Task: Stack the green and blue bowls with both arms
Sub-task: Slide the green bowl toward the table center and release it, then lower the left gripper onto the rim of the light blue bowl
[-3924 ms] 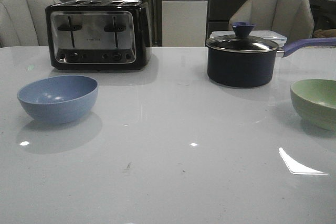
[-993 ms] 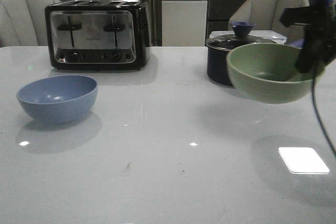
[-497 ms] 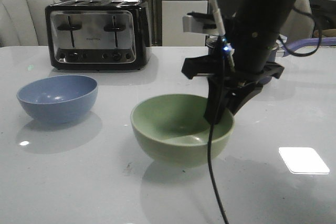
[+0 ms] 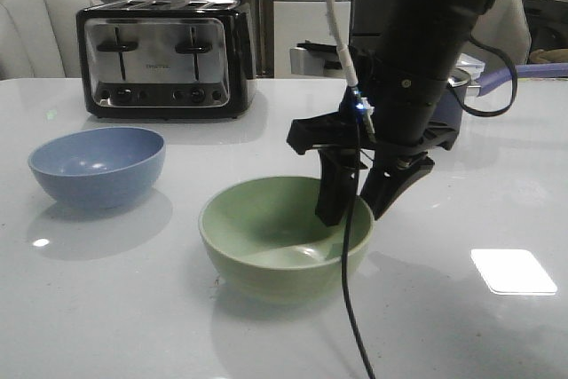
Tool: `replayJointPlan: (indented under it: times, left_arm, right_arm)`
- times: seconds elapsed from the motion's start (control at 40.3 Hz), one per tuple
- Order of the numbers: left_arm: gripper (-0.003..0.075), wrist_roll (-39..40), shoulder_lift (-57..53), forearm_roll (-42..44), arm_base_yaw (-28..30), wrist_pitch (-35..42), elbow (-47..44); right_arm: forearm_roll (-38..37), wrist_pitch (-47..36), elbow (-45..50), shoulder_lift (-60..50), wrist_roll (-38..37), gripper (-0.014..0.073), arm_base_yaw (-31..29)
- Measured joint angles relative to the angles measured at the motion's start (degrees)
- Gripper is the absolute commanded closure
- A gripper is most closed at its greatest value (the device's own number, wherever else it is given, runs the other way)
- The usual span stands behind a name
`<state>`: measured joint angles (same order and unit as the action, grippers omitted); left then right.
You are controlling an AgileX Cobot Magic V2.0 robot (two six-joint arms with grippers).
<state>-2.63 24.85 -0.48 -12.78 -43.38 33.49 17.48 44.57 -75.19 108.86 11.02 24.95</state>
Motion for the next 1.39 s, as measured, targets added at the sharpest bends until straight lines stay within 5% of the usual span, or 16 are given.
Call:
replayJointPlan:
  times: [0.348, 0.695, 1.068, 1.391]
  left_arm:
    - [0.0085, 0.0, 0.0, 0.0, 0.0, 0.3, 0.0]
    - [0.0085, 0.0, 3.6, 0.0, 0.0, 0.7, 0.0]
    - [0.0085, 0.0, 23.4, 0.5, 0.0, 0.0, 7.2]
    - [0.0085, 0.0, 45.9, -0.6, 2.3, 0.0, 21.4]
  right_arm:
    - [0.0, -2.3, 6.2, -21.8, 9.0, 0.0159, 4.8]
    - [0.1, -2.4, 21.5, -47.0, 9.5, 0.0159, 7.3]
    - [0.1, -1.4, 32.6, -63.1, 7.4, 0.0159, 7.3]
    - [0.1, -0.8, 33.4, -64.8, 7.2, 0.0159, 7.3]
